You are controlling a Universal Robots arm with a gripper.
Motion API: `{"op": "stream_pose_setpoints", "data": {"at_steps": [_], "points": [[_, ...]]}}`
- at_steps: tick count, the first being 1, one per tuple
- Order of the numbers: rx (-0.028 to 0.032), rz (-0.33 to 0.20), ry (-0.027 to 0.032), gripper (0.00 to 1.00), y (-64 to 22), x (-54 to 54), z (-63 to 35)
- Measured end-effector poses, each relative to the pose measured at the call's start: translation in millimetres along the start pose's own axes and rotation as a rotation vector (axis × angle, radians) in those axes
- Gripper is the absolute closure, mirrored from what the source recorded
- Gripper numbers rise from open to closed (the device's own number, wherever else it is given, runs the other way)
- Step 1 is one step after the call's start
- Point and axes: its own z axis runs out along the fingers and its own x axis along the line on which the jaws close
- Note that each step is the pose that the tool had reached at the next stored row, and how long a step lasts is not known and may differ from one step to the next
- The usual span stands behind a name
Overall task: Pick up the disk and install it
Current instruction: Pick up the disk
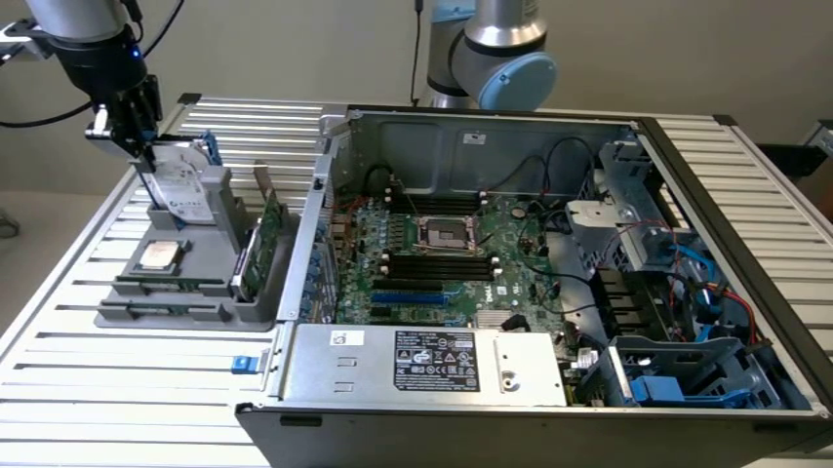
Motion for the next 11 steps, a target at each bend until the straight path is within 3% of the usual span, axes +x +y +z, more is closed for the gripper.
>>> {"op": "stream_pose_setpoints", "data": {"at_steps": [11], "points": [[-0.0001, 0.000, 0.0072, 0.66, -0.2, 0.1, 2.6]]}}
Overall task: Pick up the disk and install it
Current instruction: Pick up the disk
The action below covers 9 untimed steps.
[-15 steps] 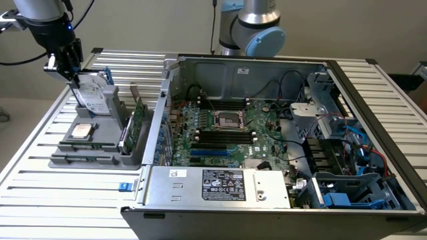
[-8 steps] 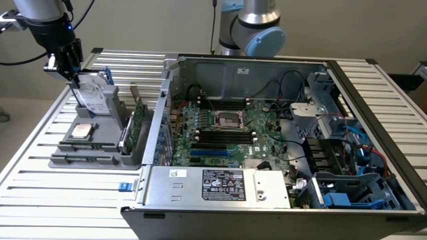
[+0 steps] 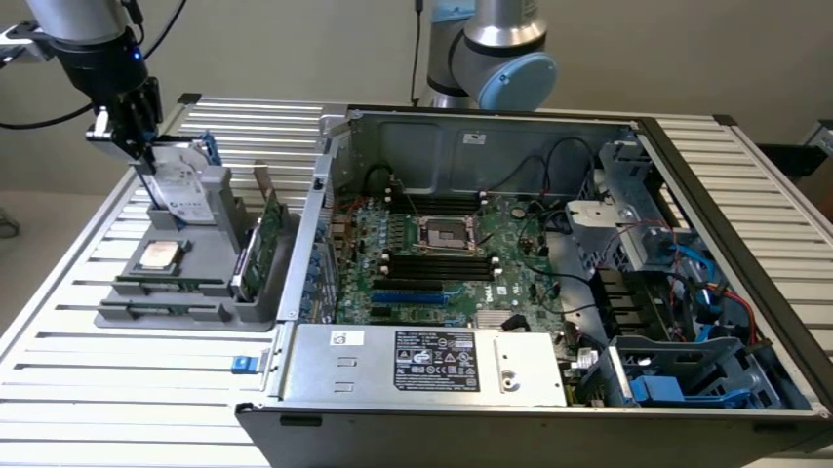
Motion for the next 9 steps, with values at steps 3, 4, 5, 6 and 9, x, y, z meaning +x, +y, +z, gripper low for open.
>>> {"op": "stream_pose_setpoints", "data": {"at_steps": [3, 4, 5, 6, 9], "points": [[-0.0001, 0.000, 0.0031, 0.67, 0.0, 0.0, 0.1], [-0.0001, 0.000, 0.0041, 0.67, 0.1, 0.0, 0.1], [0.0000, 0.000, 0.0052, 0.67, 0.0, 0.0, 0.2], [0.0000, 0.000, 0.0066, 0.67, 0.0, 0.0, 0.1], [-0.0002, 0.001, 0.0119, 0.67, 0.0, 0.0, 0.2]]}}
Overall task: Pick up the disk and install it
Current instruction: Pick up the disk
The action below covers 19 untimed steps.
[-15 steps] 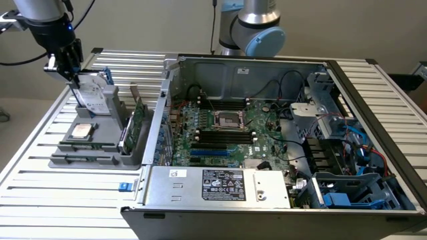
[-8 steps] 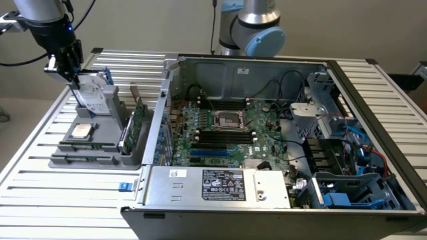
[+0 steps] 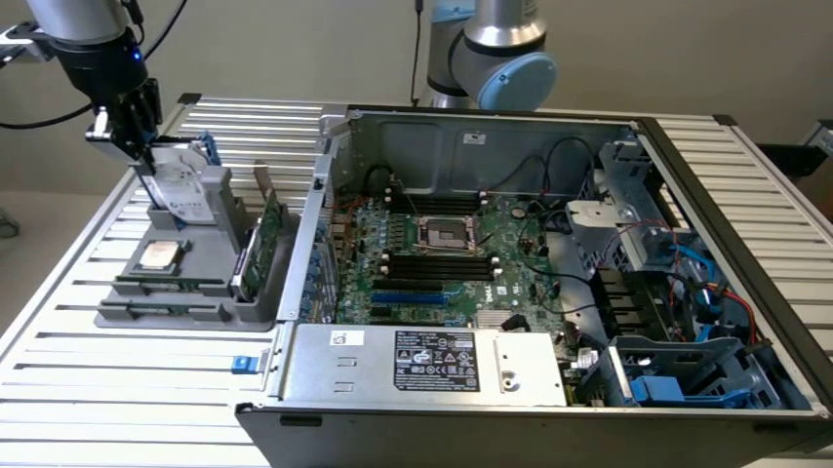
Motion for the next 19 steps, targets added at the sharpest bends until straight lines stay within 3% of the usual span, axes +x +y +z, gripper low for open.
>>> {"op": "stream_pose_setpoints", "data": {"at_steps": [6, 9, 12, 19], "points": [[-0.0007, 0.002, 0.0201, 0.67, 0.0, 0.0, 0.4], [-0.0008, 0.002, 0.0274, 0.67, 0.0, 0.1, 0.6], [-0.0005, 0.003, 0.0312, 0.67, -0.1, 0.0, 0.7], [0.0041, 0.003, 0.0320, 0.67, -0.1, 0.0, 0.7]]}}
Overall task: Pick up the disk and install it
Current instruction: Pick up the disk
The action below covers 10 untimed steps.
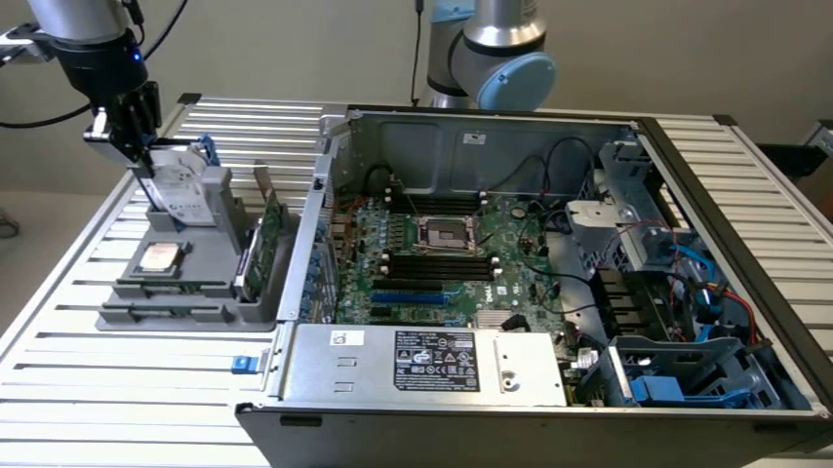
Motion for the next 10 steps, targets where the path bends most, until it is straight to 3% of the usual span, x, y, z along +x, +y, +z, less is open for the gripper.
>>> {"op": "stream_pose_setpoints", "data": {"at_steps": [10], "points": [[0.0087, 0.000, 0.0003, 0.67, 0.0, 0.0, 0.1]]}}
